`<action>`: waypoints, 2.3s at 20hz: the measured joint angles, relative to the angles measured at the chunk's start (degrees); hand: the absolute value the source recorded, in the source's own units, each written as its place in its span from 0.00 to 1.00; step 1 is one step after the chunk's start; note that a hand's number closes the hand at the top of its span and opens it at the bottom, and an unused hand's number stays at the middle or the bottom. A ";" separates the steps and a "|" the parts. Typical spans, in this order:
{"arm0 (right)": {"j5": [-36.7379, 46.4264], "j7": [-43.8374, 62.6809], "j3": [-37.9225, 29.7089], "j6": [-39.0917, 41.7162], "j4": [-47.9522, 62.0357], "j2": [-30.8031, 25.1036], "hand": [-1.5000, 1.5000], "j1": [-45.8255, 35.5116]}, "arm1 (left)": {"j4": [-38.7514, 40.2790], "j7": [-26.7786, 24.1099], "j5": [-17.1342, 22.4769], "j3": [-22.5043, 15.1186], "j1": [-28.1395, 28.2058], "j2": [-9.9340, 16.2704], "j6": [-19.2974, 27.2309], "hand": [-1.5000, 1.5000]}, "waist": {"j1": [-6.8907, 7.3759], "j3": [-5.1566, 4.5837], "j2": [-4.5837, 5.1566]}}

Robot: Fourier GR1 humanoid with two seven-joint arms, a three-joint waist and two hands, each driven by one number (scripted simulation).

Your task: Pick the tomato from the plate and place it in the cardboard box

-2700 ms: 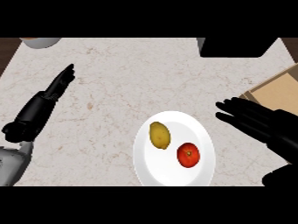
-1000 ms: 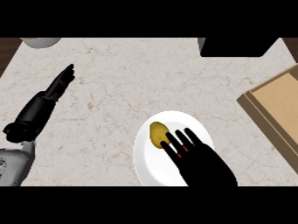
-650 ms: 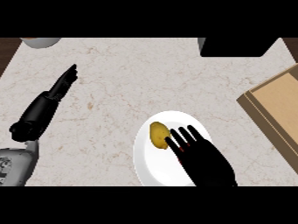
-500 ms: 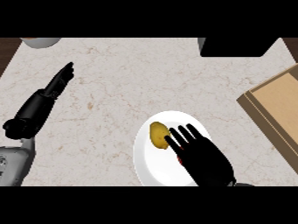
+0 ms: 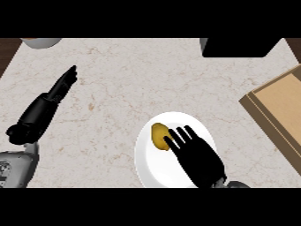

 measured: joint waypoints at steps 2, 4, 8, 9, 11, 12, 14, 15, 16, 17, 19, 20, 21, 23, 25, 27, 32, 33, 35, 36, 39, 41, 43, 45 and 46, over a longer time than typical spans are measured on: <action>1.02 -0.99 -1.28 -0.46 1.54 0.29 0.00 -0.22 | -1.78 1.15 -0.47 -0.14 0.74 -0.59 -0.20 0.50 | 0.04 -0.01 -0.01; 1.92 -2.59 -2.65 -1.40 3.96 0.55 0.00 -0.71 | -0.71 0.44 -1.00 0.42 0.19 -0.85 -0.58 0.50 | 0.02 0.00 0.00; 2.73 -5.81 -4.91 -2.93 7.35 1.01 0.00 -0.71 | -2.11 1.31 -1.17 1.24 0.65 -1.00 -1.83 0.50 | 0.06 0.00 0.01; 3.37 -6.65 -4.62 -4.23 8.17 0.81 0.00 0.18 | -1.45 0.93 -1.28 1.71 0.45 -0.99 -1.92 0.50 | 0.02 -0.01 0.00; 4.10 -7.54 -4.91 -3.27 7.99 1.38 1.00 0.23 | -0.62 1.10 -1.75 2.09 -0.65 -1.60 -1.95 0.50 | -0.04 -0.01 -0.01; 4.26 -9.16 -5.23 -4.05 8.85 0.93 1.00 -0.34 | -1.21 1.02 -1.81 1.79 0.09 -1.93 -2.14 0.50 | 0.02 -0.02 -0.04; 5.15 -11.71 -4.45 -6.73 10.33 0.92 1.00 -0.49 | -2.65 2.20 -1.82 1.74 0.09 -2.10 -2.29 0.50 | 0.07 -0.07 -0.13; 6.08 -12.44 -3.58 -8.78 10.98 1.24 1.00 -0.17 | -1.97 1.99 -2.02 1.57 -0.08 -2.44 -2.29 0.50 | 0.03 -0.10 -0.19; 6.75 -13.33 -3.48 -10.68 12.07 1.69 1.00 -0.48 | -1.96 2.13 -2.06 1.78 -0.28 -2.46 -2.34 0.50 | 0.04 -0.14 -0.22; 7.44 -13.94 -3.40 -11.57 12.46 2.11 1.00 -0.88 | -1.47 1.82 -2.21 1.96 -0.65 -2.46 -2.51 0.50 | 0.01 -0.15 -0.22; 8.50 -15.61 -3.49 -14.23 13.46 2.40 1.00 -1.19 | -1.53 0.99 -2.50 2.11 -0.05 -2.54 -2.71 0.50 | 0.03 -0.15 -0.23; 8.90 -16.61 -3.82 -15.29 14.09 2.59 1.00 -1.49 | -1.17 0.63 -3.02 1.95 -0.09 -2.83 -2.58 0.50 | 0.02 -0.14 -0.21; 9.32 -17.59 -4.02 -16.23 14.12 2.46 1.00 -1.54 | -0.71 0.60 -3.13 2.22 -0.40 -2.93 -2.56 0.50 | -0.01 -0.15 -0.18; 10.13 -18.45 -4.18 -17.13 12.54 2.31 1.00 -0.77 | -2.11 1.18 -3.32 2.01 0.30 -3.23 -2.83 0.50 | -0.02 -0.10 -0.14; 10.71 -19.71 -4.09 -18.94 10.85 1.86 1.00 0.01 | -2.25 0.89 -2.95 2.88 0.65 -2.62 -3.50 0.50 | -0.04 -0.06 -0.11; 9.34 -19.83 -6.79 -19.77 11.01 2.87 1.00 -0.87 | -2.49 0.90 -3.20 2.66 1.19 -3.07 -3.37 0.50 | 0.01 -0.03 -0.06; 3.76 -14.06 -17.99 -20.85 13.06 6.70 1.00 -2.47 | -2.44 1.08 -3.04 3.17 1.00 -2.95 -3.48 0.50 | -0.11 0.02 0.11; 3.25 -13.17 -19.80 -21.58 13.76 7.27 1.00 -3.22 | -2.55 1.73 -3.07 3.06 0.42 -3.16 -3.40 0.50 | -0.09 0.01 0.11; 2.57 -11.68 -22.68 -21.89 13.81 8.03 1.00 -5.66 | -2.76 1.01 -2.99 3.19 1.09 -3.17 -3.60 0.50 | 0.03 0.02 0.09; 2.84 -11.03 -23.51 -22.23 13.62 8.25 1.00 -6.72 | -1.86 0.44 -3.37 3.19 0.80 -3.33 -3.41 0.50 | 0.00 0.00 0.08; 3.21 -9.98 -25.32 -20.76 8.13 6.33 1.00 -7.02 | -2.00 0.67 -3.65 3.24 1.22 -3.46 -3.45 0.50 | -0.19 -0.01 -0.05; 3.03 -8.38 -26.61 -18.80 3.81 5.79 1.00 -7.20 | -2.27 1.04 -3.65 3.29 1.16 -3.69 -3.47 0.50 | -0.31 -0.01 -0.11; 2.72 -6.08 -28.51 -18.09 0.10 6.01 1.00 -7.44 | -2.09 1.33 -3.25 3.89 0.72 -3.31 -3.87 0.50 | -0.44 -0.02 -0.15; 2.70 -2.17 -31.17 -17.69 -2.54 7.15 1.00 -9.09 | -1.73 0.76 -3.48 4.13 0.80 -3.13 -3.81 0.50 | -0.53 -0.03 -0.19; 2.43 -0.41 -32.81 -17.76 -3.97 7.61 1.00 -9.58 | -1.64 0.54 -3.60 4.08 0.90 -3.27 -3.68 0.50 | -0.62 -0.04 -0.21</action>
